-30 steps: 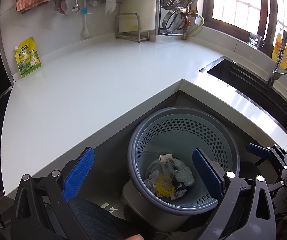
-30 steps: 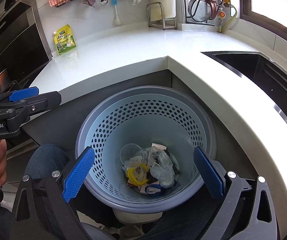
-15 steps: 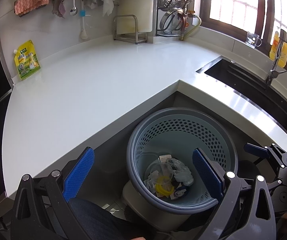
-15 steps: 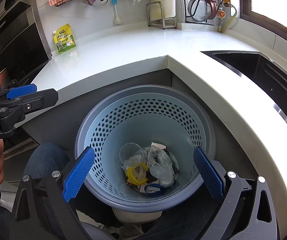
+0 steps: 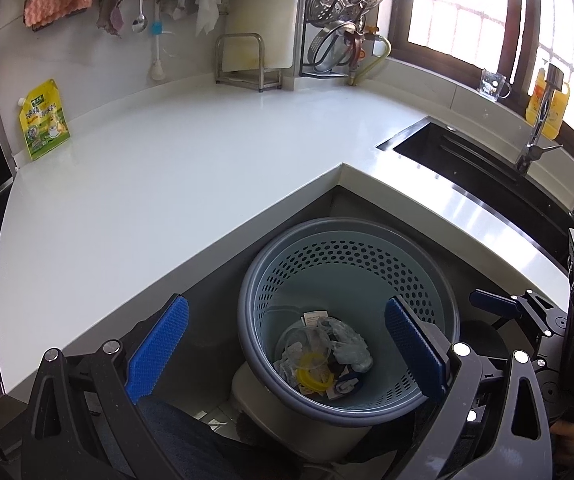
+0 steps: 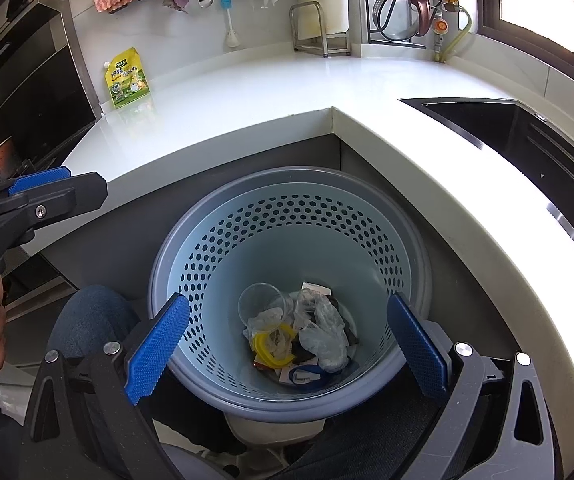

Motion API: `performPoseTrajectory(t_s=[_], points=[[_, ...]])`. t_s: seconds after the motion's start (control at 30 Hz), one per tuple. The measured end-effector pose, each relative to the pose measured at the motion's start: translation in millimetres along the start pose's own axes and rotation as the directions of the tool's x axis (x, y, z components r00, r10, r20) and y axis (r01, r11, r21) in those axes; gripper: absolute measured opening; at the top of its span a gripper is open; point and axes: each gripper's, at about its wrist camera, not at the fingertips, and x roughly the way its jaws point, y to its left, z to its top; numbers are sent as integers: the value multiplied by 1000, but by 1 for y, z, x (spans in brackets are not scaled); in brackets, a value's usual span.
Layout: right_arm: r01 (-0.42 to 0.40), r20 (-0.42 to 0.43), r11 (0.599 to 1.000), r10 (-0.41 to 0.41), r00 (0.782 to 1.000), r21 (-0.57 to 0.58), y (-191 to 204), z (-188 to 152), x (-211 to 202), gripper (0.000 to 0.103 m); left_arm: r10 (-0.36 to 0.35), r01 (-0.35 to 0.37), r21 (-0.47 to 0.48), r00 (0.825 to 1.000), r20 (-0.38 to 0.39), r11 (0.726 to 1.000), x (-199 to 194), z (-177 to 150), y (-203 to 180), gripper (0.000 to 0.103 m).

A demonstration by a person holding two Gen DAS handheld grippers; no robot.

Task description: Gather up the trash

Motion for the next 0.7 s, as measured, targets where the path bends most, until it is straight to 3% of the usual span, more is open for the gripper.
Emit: performPoseTrajectory(t_s=[0.7], points=[[-3, -2, 1000, 3, 1000, 14, 1, -2, 1, 94, 14, -14, 23, 1000, 12, 1000, -4, 1, -3, 96]])
